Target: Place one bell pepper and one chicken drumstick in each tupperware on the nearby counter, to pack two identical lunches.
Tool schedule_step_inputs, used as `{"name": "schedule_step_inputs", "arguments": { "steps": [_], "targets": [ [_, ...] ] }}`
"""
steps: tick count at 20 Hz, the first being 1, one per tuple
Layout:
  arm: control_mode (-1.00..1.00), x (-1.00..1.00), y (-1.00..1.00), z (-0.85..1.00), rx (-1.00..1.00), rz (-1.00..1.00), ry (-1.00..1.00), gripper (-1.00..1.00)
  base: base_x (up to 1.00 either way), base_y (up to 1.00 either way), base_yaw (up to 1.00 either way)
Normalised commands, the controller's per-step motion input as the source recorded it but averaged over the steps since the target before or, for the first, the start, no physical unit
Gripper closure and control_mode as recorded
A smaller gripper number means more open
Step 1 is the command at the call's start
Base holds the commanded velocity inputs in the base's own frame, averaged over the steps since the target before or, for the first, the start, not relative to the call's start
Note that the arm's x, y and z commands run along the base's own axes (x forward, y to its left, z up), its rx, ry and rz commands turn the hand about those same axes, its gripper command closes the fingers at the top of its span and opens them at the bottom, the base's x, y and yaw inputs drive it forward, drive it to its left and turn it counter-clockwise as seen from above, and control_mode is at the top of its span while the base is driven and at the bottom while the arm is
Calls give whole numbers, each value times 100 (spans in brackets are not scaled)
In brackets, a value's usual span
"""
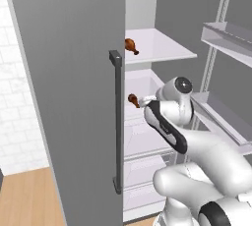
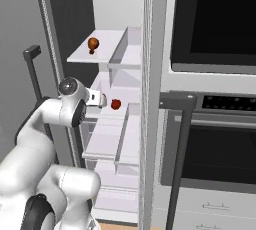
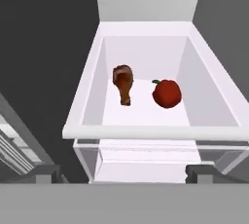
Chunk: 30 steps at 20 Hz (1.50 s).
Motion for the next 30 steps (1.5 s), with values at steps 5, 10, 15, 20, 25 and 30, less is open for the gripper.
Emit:
{"name": "schedule_step_inputs", "arguments": {
  "steps": [5, 10, 15, 20, 25, 30],
  "targets": [
    [-100, 23, -26, -3, 0, -10, 4, -100, 0, 0, 0],
    [-100, 34, -21, -29, 0, -5, 6, -100, 0, 0, 0],
    [-100, 48, 0, -36, 0, -2, 9, -100, 0, 0, 0],
    [-100, 31, -8, -11, 0, -3, 2, -100, 0, 0, 0],
    [-100, 24, -5, -23, 0, -3, 0, -100, 0, 0, 0],
    [-100, 31, -7, -27, 0, -1, 0, -100, 0, 0, 0]
  ]
}}
